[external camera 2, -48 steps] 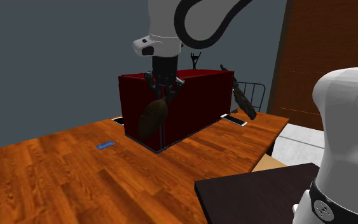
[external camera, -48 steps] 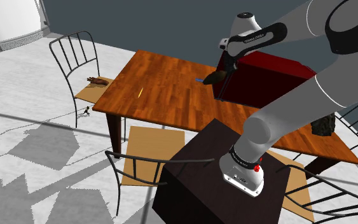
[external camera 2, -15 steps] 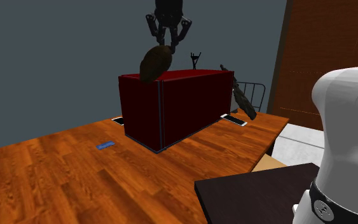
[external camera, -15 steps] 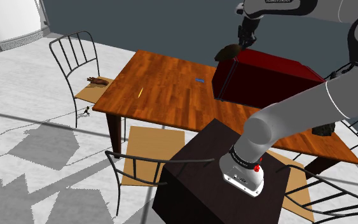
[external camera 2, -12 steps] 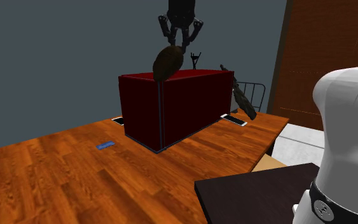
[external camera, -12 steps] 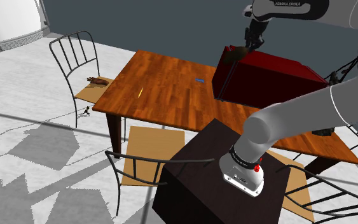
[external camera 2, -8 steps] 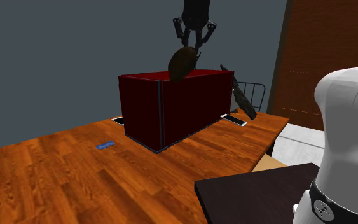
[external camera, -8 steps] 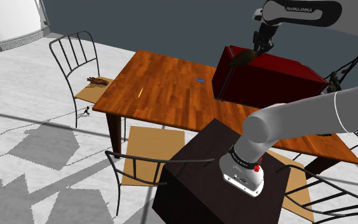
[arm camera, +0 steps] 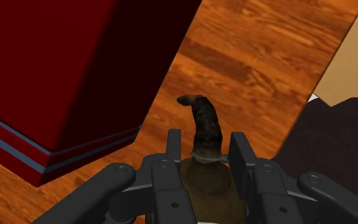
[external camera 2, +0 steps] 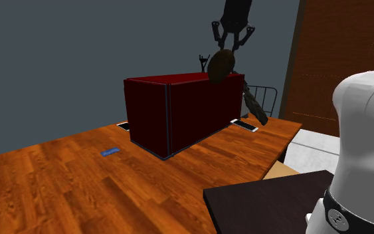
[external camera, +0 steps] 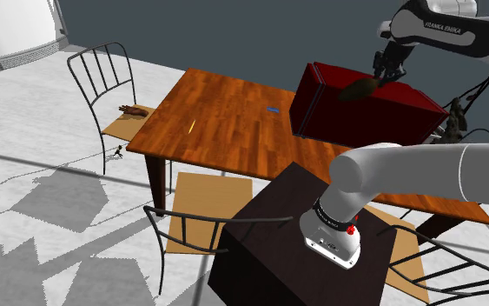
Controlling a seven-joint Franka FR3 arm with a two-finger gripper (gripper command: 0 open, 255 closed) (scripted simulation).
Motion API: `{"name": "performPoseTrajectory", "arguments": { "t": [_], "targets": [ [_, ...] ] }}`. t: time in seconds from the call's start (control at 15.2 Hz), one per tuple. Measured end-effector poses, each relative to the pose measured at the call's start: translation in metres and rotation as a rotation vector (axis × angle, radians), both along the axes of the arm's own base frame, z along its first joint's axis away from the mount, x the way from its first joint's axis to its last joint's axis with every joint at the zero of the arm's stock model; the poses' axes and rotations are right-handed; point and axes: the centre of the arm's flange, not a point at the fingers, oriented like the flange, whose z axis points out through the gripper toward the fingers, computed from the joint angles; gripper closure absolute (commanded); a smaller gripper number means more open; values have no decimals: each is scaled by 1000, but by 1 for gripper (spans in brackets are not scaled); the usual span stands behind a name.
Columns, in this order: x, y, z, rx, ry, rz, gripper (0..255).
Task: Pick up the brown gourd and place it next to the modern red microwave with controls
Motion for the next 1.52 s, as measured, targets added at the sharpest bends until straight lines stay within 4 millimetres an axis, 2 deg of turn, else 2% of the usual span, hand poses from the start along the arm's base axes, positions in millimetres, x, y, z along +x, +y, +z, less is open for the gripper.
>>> {"name": "performPoseTrajectory", "arguments": {
  "t": [0.4,0.59,0.86,1.52],
  "targets": [
    [-78,-19,0,0,0,0,255],
    [-110,-26,-4,0,0,0,255],
    [-117,-25,-23,0,1,1,255],
    [-117,-25,-75,1,1,1,255]
  ]
}}
